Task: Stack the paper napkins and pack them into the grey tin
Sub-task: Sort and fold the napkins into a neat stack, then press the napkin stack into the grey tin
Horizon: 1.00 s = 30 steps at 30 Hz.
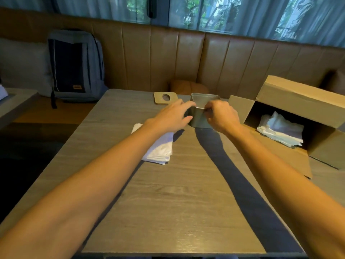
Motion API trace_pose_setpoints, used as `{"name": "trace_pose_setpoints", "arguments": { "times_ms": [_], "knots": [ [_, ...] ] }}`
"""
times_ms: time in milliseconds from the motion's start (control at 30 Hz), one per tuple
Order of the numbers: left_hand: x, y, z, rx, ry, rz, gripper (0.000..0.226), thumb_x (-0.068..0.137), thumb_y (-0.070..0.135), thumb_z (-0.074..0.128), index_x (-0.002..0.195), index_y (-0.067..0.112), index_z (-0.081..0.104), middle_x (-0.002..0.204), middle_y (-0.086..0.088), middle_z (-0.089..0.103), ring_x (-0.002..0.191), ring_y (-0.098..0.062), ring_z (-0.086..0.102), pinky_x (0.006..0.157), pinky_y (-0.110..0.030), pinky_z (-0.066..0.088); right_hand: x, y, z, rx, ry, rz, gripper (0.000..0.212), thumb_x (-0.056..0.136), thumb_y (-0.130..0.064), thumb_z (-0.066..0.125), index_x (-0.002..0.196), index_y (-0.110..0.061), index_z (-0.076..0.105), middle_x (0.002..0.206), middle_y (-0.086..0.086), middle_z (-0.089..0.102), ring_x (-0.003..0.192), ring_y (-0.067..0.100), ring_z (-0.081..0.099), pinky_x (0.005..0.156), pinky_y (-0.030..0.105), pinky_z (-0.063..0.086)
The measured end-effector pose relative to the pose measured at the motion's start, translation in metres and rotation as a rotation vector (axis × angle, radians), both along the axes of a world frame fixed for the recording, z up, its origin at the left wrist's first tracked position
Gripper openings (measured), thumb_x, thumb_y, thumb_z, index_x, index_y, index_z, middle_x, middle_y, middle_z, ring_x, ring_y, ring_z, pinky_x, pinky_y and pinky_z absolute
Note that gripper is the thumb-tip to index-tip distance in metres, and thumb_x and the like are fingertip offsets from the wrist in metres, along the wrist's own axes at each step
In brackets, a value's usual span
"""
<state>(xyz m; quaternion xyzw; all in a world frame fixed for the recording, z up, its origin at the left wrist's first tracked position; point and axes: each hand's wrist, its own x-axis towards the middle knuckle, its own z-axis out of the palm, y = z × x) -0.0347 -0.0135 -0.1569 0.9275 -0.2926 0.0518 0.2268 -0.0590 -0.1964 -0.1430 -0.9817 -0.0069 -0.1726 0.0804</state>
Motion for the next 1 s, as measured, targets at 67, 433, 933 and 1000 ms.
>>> {"name": "trace_pose_setpoints", "arguments": {
  "times_ms": [67,433,933,1000],
  "knots": [
    [0.007,-0.019,-0.005,-0.048,-0.005,-0.003,0.038,0.101,0.034,0.052,0.139,0.028,0.049,0.114,0.0,0.051,0.112,-0.025,0.054,0.079,-0.032,0.039,-0.004,-0.001,0.0,0.004,0.011,0.014,0.021,0.097,-0.02,0.056,0.112,-0.02,0.07,0.109,0.009,0.071,0.098,0.032,0.066,0.08,0.045,0.058],
    [-0.041,0.013,-0.003,-0.15,-0.093,-0.09,0.014,0.099,0.026,0.06,0.104,0.02,0.071,0.095,0.007,0.057,0.09,-0.008,0.054,0.071,-0.02,0.039,-0.058,-0.001,0.008,-0.03,0.051,0.237,0.019,0.095,-0.023,0.066,0.113,-0.025,0.072,0.11,-0.004,0.072,0.1,0.017,0.065,0.08,0.037,0.059],
    [-0.057,0.106,-0.009,0.025,0.248,0.527,0.059,0.096,0.046,0.058,0.146,0.018,0.042,0.147,-0.012,0.045,0.13,-0.031,0.048,0.103,-0.044,0.045,-0.12,0.106,0.006,0.189,0.226,0.37,0.032,0.101,-0.035,0.054,0.11,-0.009,0.07,0.096,0.007,0.073,0.076,0.017,0.068,0.071,0.03,0.057],
    [-0.058,0.111,-0.012,0.051,0.3,0.577,0.062,0.096,0.05,0.056,0.142,0.009,0.047,0.14,-0.015,0.053,0.12,-0.03,0.054,0.09,-0.039,0.048,-0.112,0.123,-0.011,0.168,0.267,0.266,0.04,0.102,-0.036,0.051,0.122,-0.003,0.062,0.11,0.013,0.068,0.091,0.026,0.067,0.076,0.033,0.055]
  ]
}}
